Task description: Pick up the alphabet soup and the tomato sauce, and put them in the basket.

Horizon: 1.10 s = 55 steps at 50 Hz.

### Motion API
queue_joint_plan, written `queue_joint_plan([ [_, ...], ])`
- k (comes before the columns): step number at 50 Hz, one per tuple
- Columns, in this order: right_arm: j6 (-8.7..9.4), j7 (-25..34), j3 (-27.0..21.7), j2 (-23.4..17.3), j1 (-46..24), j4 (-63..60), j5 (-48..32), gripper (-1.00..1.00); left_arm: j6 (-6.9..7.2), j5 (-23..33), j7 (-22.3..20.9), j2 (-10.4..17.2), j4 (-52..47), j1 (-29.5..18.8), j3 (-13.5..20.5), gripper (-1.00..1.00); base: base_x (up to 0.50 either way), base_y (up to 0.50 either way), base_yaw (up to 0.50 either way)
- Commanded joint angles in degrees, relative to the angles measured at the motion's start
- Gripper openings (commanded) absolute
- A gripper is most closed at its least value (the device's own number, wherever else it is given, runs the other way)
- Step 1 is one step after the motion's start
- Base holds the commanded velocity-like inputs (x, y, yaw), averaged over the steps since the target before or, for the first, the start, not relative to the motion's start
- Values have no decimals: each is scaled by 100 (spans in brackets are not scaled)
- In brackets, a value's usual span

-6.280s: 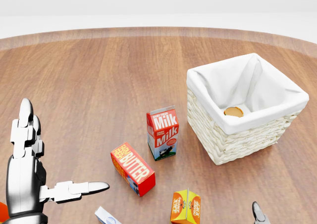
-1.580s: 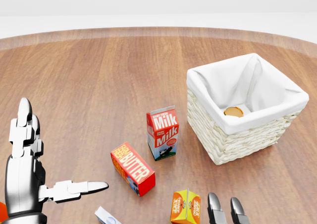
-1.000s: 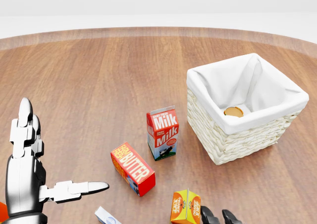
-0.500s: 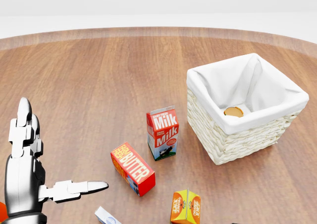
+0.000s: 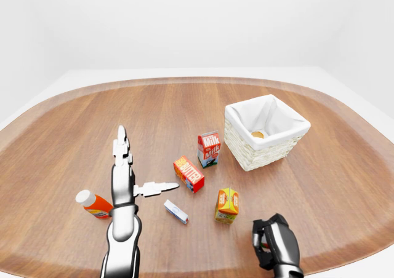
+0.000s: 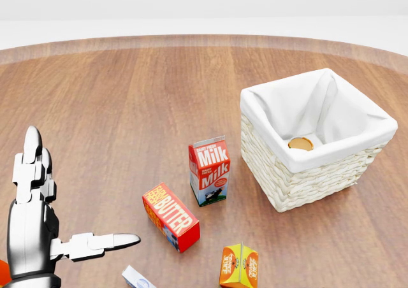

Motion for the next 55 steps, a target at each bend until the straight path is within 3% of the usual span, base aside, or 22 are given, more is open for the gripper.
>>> queue_joint_plan([
  [1, 0, 432, -276, 120, 163, -365, 639, -100, 0, -5, 10, 1, -19, -1, 9, 100, 0, 0, 0],
  [17, 0, 1688, -715, 357, 362, -998, 1699, -100, 0, -16, 8, 1, -28, -30, 29, 100, 0, 0, 0],
  [55, 0, 3390, -1574, 796, 290, -1501, 3115, -100, 0, 1, 16, 0, -21, 2, 11, 100, 0, 0, 0],
])
